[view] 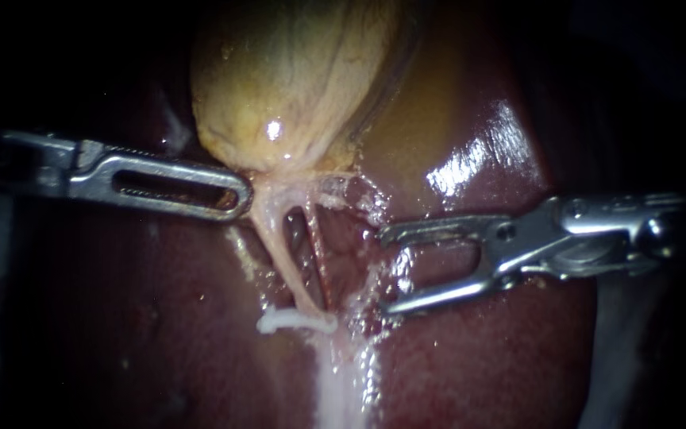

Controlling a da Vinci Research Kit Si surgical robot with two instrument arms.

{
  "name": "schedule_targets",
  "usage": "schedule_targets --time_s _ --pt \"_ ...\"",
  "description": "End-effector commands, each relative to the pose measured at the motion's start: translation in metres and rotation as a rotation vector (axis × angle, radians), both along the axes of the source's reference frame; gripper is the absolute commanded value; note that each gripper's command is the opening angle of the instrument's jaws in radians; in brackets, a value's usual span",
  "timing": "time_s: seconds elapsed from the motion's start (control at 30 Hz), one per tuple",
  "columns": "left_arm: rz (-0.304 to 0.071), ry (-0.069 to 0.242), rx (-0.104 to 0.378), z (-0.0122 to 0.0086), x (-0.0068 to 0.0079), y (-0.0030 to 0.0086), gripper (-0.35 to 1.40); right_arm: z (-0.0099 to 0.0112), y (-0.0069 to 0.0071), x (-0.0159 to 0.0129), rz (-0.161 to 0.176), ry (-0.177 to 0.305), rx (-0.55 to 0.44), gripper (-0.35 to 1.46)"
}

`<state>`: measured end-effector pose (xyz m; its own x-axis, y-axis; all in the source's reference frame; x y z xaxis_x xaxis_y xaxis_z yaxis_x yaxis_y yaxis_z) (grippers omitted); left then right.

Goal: Going back first clip left tube

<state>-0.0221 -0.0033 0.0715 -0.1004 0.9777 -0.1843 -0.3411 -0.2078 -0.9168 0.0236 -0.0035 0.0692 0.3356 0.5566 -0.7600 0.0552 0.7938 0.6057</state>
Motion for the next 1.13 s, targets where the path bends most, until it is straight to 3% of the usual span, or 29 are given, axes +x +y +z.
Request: schedule_targets --time_s 0.03,0.3,0.47,0.67,0.83,1.13 --pt "0.000 0.000 0.000 0.0000 0.0000 0.0000 -0.35 -0.0002 0.0001 -0.0003 0.003 -0.002 -0.006 0.50" --pt "-0.005 0.004 -0.006 0.0007 -0.0010 -0.0005 -0.35 -0.0005 0.0004 -0.0007 0.005 -0.003 -0.009 0.50" --pt "0.003 0.002 -0.010 0.0026 -0.0027 -0.0010 -0.35 -0.0005 0.0004 -0.0007 0.005 -0.003 -0.009 0.50" --pt "0.007 0.003 -0.014 0.0048 -0.0045 -0.0005 -0.35 -0.0006 0.0003 -0.0007 0.004 -0.003 -0.009 0.50" --pt "0.013 0.004 -0.016 0.0058 -0.0047 -0.0006 -0.35 -0.0007 0.0003 -0.0007 0.004 -0.003 -0.009 0.50" --pt "0.014 0.007 -0.016 0.0059 -0.0048 -0.0006 -0.35 -0.0007 0.0003 -0.0007 0.007 -0.005 -0.010 0.49"
